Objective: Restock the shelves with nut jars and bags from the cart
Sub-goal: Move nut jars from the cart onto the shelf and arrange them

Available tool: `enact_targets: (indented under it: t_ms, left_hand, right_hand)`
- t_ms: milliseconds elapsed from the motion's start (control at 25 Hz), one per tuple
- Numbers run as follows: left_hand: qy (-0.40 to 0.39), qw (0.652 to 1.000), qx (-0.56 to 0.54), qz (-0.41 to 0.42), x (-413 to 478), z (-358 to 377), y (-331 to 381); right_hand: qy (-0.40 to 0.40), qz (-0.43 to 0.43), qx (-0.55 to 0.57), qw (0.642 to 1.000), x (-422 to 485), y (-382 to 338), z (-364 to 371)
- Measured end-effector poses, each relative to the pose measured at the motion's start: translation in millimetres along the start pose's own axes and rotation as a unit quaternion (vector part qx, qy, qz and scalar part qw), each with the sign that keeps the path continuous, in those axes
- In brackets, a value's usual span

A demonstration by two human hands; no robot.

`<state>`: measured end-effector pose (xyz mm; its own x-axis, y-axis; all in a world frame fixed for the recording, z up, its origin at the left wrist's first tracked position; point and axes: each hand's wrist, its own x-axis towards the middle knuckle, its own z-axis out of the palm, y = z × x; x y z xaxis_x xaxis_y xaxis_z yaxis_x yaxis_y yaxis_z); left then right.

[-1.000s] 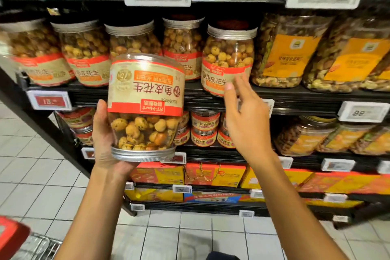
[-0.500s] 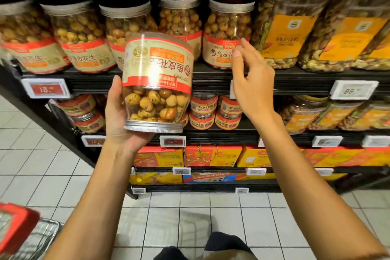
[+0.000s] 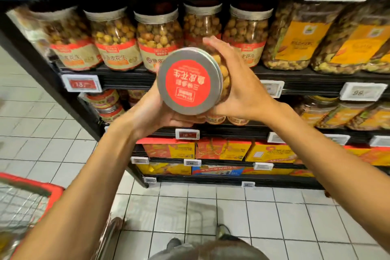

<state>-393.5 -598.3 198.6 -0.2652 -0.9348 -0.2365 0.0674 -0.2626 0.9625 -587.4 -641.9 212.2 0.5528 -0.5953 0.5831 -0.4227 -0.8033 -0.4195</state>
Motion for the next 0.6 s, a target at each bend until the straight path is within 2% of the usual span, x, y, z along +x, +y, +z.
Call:
enact_targets:
  t_ms: [80, 120, 160, 200, 280, 320, 360, 440, 600]
  left_hand:
    - [0.043, 0.986, 0.156, 0.029, 3.1, -6.0, 6.3]
    - [0.105, 0.973, 0.193, 0.065, 5.7, -9.8, 8.2]
    - [0.157, 0.964, 0.181, 0.114, 9.7, -13.1, 9.5]
    - [0.169, 0.966, 0.126, 0.152, 13.9, -13.9, 8.1]
    - [0.093, 0.976, 0.073, 0.183, 18.6, -2.2, 1.5]
    - [0.061, 0.976, 0.072, 0.196, 21.3, 7.4, -3.6]
    - [0.046, 0.977, 0.055, 0.202, 23.4, 17.8, -6.9]
    - [0.060, 0.974, 0.034, 0.215, 26.3, 31.5, -7.6]
    - [0.092, 0.969, -0.003, 0.231, 34.1, 41.7, -9.3]
  right_hand:
    - [0.049, 0.096, 0.128, 0.986, -2.2, -2.4, 0.4]
    - [0.072, 0.148, 0.205, 0.965, -4.0, -3.0, 0.8]
    - [0.088, 0.195, 0.291, 0.932, -5.6, -2.8, 1.3]
    - [0.094, 0.233, 0.386, 0.888, -5.8, -3.2, 3.2]
    - [0.097, 0.286, 0.534, 0.789, -5.7, -3.7, 11.3]
    - [0.106, 0.305, 0.565, 0.759, -5.6, -3.7, 14.7]
    - [0.121, 0.317, 0.576, 0.744, -5.4, -4.2, 16.3]
    - [0.141, 0.325, 0.563, 0.746, -3.7, -6.1, 16.7]
    - [0.157, 0.360, 0.445, 0.805, -5.2, -5.7, 3.2]
